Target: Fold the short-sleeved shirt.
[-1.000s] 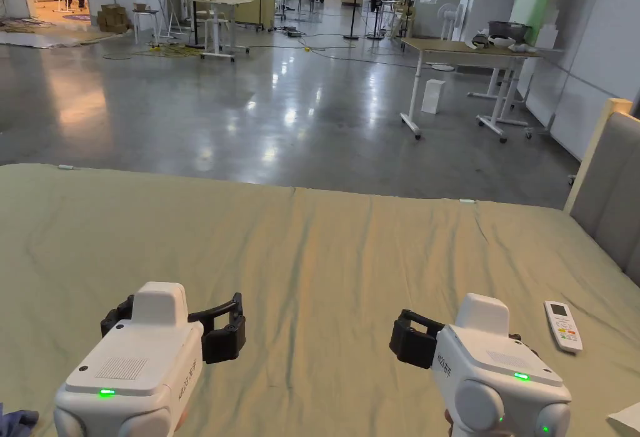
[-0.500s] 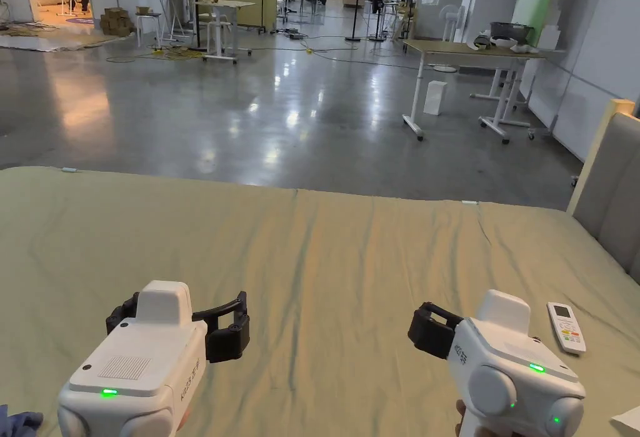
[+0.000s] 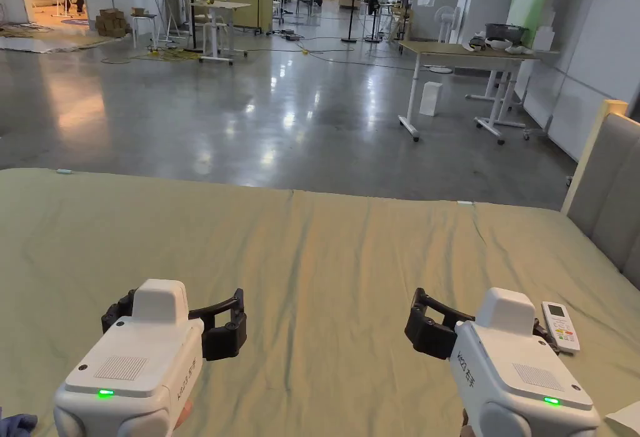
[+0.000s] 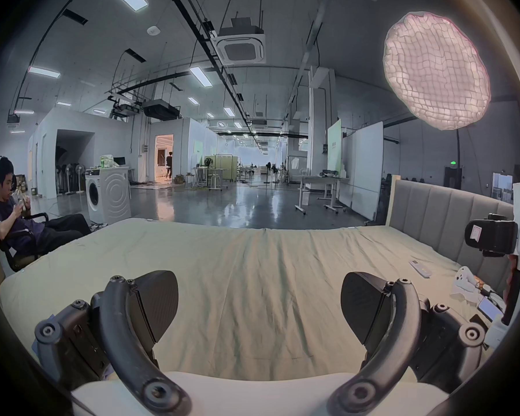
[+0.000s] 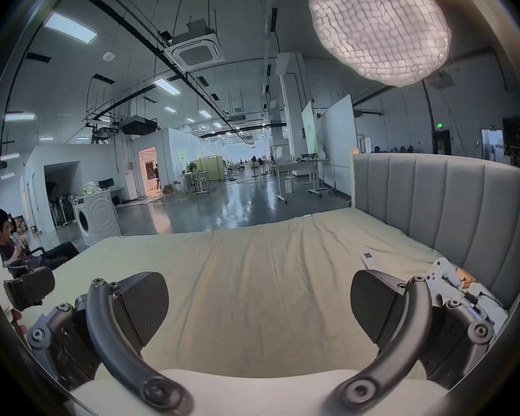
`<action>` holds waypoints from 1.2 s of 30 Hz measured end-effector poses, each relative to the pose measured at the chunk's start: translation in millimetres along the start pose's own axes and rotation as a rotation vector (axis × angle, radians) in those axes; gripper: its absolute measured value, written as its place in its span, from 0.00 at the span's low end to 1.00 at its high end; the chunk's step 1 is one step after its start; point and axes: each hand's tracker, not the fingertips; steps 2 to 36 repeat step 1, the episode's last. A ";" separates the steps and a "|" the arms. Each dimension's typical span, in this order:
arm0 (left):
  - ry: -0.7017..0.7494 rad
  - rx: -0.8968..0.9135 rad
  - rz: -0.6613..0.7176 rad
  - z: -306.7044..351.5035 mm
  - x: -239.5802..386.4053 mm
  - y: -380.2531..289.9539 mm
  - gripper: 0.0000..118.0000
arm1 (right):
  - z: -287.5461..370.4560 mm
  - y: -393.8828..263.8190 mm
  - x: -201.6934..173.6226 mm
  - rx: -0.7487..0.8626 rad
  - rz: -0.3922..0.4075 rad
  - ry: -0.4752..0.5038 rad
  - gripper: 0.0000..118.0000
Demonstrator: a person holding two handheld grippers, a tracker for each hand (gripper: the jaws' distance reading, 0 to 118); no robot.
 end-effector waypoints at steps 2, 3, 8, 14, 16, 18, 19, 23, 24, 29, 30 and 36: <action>-0.005 0.011 0.003 0.9 0.1 0.1 0.92 | -1.0 -1.2 0.9 0.006 0.008 -0.010 1.00; -0.005 0.011 0.003 0.9 0.1 0.1 0.92 | -1.0 -1.2 0.9 0.006 0.008 -0.010 1.00; -0.005 0.011 0.003 0.9 0.1 0.1 0.92 | -1.0 -1.2 0.9 0.006 0.008 -0.010 1.00; -0.005 0.011 0.003 0.9 0.1 0.1 0.92 | -1.0 -1.2 0.9 0.006 0.008 -0.010 1.00; -0.005 0.011 0.003 0.9 0.1 0.1 0.92 | -1.0 -1.2 0.9 0.006 0.008 -0.010 1.00; -0.005 0.011 0.003 0.9 0.1 0.1 0.92 | -1.0 -1.2 0.9 0.006 0.008 -0.010 1.00; -0.005 0.011 0.003 0.9 0.1 0.1 0.92 | -1.0 -1.2 0.9 0.006 0.008 -0.010 1.00; -0.005 0.011 0.003 0.9 0.1 0.1 0.92 | -1.0 -1.2 0.9 0.006 0.008 -0.010 1.00; -0.005 0.011 0.003 0.9 0.1 0.1 0.92 | -1.0 -1.2 0.9 0.006 0.008 -0.010 1.00; -0.005 0.011 0.003 0.9 0.1 0.1 0.92 | -1.0 -1.2 0.9 0.006 0.008 -0.010 1.00; -0.005 0.011 0.003 0.9 0.1 0.1 0.92 | -1.0 -1.2 0.9 0.006 0.008 -0.010 1.00; -0.005 0.011 0.003 0.9 0.1 0.1 0.92 | -1.0 -1.2 0.9 0.006 0.008 -0.010 1.00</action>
